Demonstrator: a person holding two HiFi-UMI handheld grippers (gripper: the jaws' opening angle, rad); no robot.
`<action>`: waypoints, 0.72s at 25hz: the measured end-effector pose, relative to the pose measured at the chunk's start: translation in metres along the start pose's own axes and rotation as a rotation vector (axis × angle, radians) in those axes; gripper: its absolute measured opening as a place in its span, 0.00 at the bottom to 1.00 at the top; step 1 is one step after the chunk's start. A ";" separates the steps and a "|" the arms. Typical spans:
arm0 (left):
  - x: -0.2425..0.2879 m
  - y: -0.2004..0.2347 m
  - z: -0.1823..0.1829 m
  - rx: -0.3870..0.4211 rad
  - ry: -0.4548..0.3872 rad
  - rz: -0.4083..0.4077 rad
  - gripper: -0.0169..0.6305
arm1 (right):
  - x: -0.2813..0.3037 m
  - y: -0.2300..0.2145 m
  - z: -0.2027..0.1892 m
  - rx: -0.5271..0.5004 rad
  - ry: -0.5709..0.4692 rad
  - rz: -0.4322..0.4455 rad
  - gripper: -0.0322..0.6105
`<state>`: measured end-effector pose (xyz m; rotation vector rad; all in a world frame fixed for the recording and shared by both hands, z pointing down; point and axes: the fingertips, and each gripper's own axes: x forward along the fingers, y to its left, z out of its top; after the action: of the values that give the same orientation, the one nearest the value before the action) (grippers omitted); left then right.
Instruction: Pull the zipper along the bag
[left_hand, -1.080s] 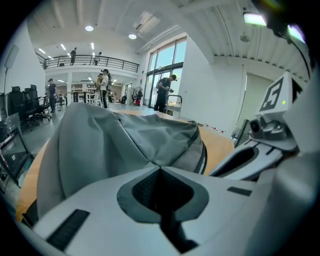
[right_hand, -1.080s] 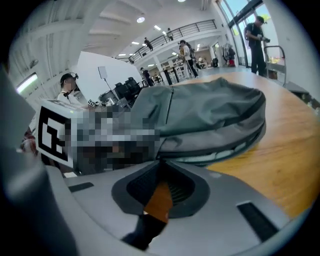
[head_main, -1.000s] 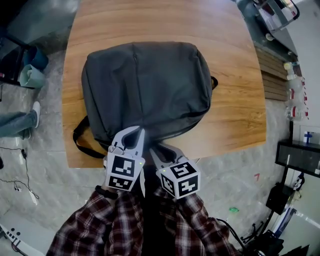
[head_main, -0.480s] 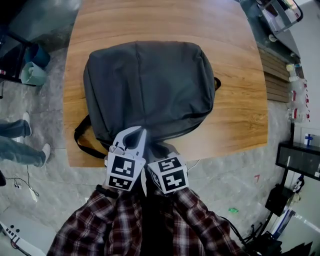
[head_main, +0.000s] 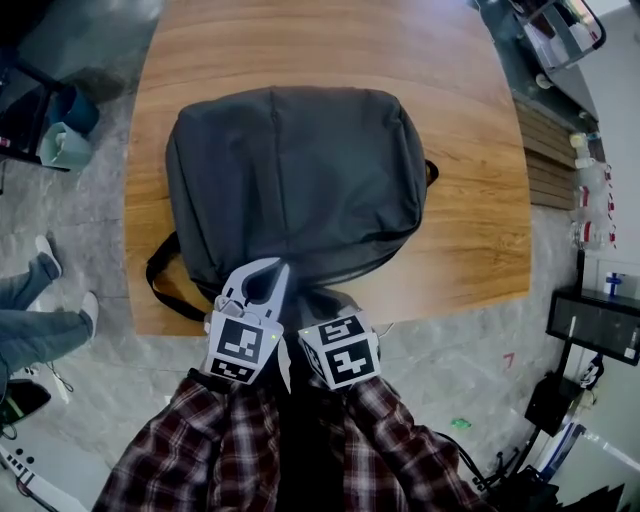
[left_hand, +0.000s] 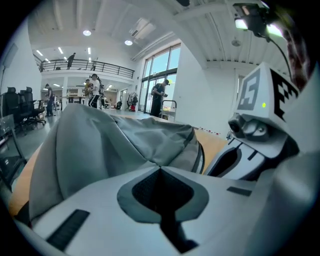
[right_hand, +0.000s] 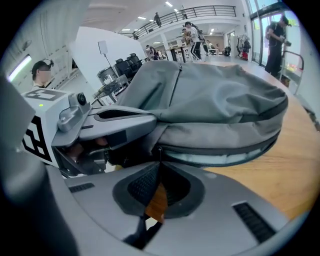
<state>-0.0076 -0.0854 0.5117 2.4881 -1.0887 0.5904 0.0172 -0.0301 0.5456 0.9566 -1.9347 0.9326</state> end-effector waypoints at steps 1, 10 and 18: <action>0.000 -0.001 -0.001 0.016 -0.004 0.001 0.04 | -0.001 -0.004 -0.001 -0.002 -0.002 -0.009 0.07; 0.000 -0.001 -0.002 0.024 0.005 -0.023 0.04 | -0.035 -0.087 -0.014 0.037 -0.024 -0.153 0.07; 0.001 -0.001 -0.003 0.015 0.018 -0.046 0.04 | -0.058 -0.143 -0.011 -0.047 -0.013 -0.240 0.07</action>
<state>-0.0072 -0.0842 0.5144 2.5082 -1.0212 0.6085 0.1667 -0.0684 0.5390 1.1406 -1.7965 0.7413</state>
